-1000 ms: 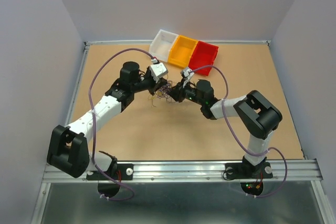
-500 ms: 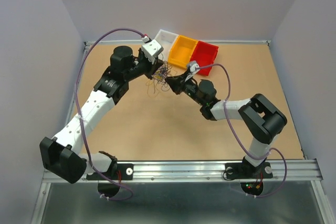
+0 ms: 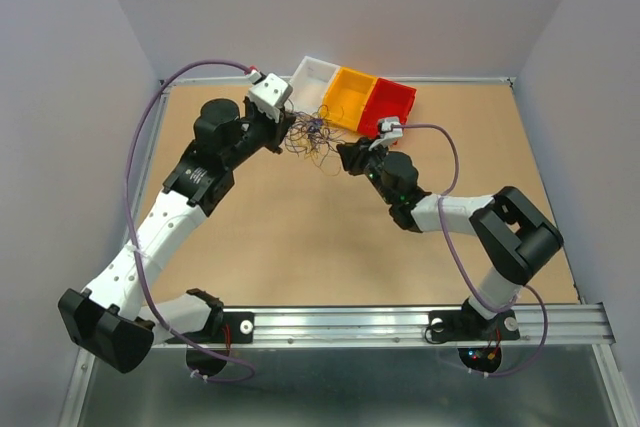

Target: Untangle the cables

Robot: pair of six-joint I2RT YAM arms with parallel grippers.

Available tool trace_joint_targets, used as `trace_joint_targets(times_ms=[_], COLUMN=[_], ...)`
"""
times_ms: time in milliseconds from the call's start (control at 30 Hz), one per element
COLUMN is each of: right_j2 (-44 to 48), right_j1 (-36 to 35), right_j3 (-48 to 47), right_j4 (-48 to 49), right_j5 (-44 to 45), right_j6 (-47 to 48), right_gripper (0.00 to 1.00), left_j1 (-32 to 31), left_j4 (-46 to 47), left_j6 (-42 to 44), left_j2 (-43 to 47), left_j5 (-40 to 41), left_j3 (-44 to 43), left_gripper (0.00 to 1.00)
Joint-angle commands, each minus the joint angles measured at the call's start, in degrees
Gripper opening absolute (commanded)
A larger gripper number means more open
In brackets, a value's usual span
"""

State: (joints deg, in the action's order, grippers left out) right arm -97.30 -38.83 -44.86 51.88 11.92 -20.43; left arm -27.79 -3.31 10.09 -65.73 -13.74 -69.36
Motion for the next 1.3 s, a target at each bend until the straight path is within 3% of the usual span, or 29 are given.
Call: trace_joint_targets(times_ms=[0,267,367,400,500,567,700,900,967,1133,1267], right_j2=[0.87,9.39,14.47,15.81,20.9,22.67,26.8,29.27,28.31,23.92,20.66], right_j1=[6.65,7.54,7.54,7.54,7.54,7.45,7.45,7.45,7.28,7.19,7.19], right_j3=[6.45,11.81,14.53,15.41,18.75,20.68,22.88,24.65,24.03,21.49,18.85], right_j4=[-15.32,-15.67,-15.75,-15.49,-12.16,-9.97,-7.76,-5.82,-5.73,-5.91,-5.21], right_j5=[9.97,11.45,8.75,6.38,-5.12,-17.9,-35.87,-46.54,-50.31,-47.96,-39.74], right_j6=[-1.1,0.91,2.4,3.19,6.26,8.11,10.66,11.64,11.29,8.83,6.89], right_gripper=[0.32,0.32,0.43,0.55,0.78,0.85,0.9,0.93,1.0,1.0,1.0], left_j1=[0.63,0.55,0.63,0.63,0.63,0.55,0.2,-1.83,-2.27,-2.53,-3.67], left_j4=[14.99,16.32,18.25,18.69,19.66,19.75,19.48,19.57,20.01,19.75,18.26], left_j6=[-1.03,3.35,5.37,5.73,6.69,7.4,9.94,10.66,9.17,8.81,11.0], left_j2=[9.74,10.1,10.45,10.45,9.32,7.83,4.66,-0.97,-2.72,-7.65,-8.97], left_j5=[8.03,-1.11,-5.5,-8.56,-14.18,-17.01,-23.34,-20.64,-17.39,-17.72,-19.74], left_j3=[1.06,8.53,13.35,14.33,16.79,17.94,19.17,18.92,18.3,16.98,16.98], left_gripper=[0.0,0.0,0.0,0.0,0.0,0.0,0.0,0.0,0.0,0.0,0.0])
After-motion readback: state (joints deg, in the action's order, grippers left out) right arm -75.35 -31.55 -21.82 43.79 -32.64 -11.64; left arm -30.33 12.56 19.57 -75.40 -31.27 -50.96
